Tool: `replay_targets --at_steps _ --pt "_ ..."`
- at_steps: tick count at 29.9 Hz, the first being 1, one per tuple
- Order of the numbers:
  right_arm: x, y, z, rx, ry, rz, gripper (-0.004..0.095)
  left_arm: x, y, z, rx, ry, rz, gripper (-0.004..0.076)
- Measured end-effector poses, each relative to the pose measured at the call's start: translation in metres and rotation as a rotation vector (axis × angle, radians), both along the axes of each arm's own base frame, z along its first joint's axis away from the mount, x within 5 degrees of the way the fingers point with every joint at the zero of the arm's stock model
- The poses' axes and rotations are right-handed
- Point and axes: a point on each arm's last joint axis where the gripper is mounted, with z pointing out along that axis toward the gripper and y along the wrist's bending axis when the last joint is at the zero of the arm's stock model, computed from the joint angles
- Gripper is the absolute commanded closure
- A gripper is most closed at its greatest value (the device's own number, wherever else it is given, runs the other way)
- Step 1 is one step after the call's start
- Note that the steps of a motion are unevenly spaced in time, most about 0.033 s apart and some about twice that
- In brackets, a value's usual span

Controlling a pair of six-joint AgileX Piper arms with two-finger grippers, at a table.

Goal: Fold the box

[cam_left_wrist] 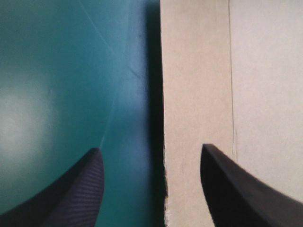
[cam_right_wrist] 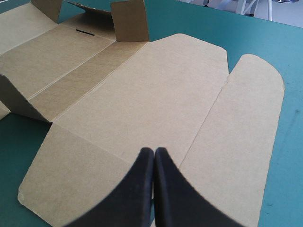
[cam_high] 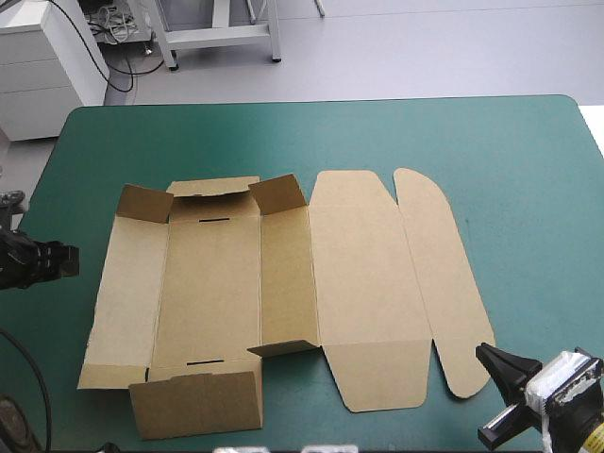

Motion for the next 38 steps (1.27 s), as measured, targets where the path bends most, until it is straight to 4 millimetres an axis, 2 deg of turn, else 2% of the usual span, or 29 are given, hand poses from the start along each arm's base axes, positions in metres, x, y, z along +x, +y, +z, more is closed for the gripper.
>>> replay_targets --at_steps 8,11,14,21,28,31,36,38 --pt "0.0 0.0 0.0 0.0 0.0 0.0 0.0924 0.007 0.001 -0.079 -0.19 0.221 0.013 0.029" --pt "0.0 0.0 0.0 0.0 0.0 0.0 0.0924 0.004 -0.002 -0.098 -0.235 0.274 0.005 0.029" --pt "0.0 0.0 0.0 0.0 0.0 0.0 0.0924 0.003 -0.007 -0.106 -0.288 0.269 -0.009 0.029" --pt "0.0 0.0 0.0 0.0 0.0 0.0 0.0924 0.01 -0.016 -0.104 -0.394 0.186 0.009 0.029" --pt "0.0 0.0 0.0 -0.005 -0.007 -0.003 0.0924 0.003 -0.034 -0.119 -0.386 0.279 -0.035 0.0312" --pt "0.001 -0.001 0.0 -0.011 -0.011 -0.006 0.0924 0.003 -0.036 -0.12 -0.38 0.287 -0.047 0.0405" --pt "0.001 -0.001 0.0 -0.012 -0.012 -0.007 0.0924 0.003 -0.037 -0.12 -0.379 0.287 -0.049 0.0705" --pt "0.001 -0.001 0.0 -0.012 -0.013 -0.007 0.0924 0.003 -0.039 -0.119 -0.401 0.288 -0.049 0.0729"
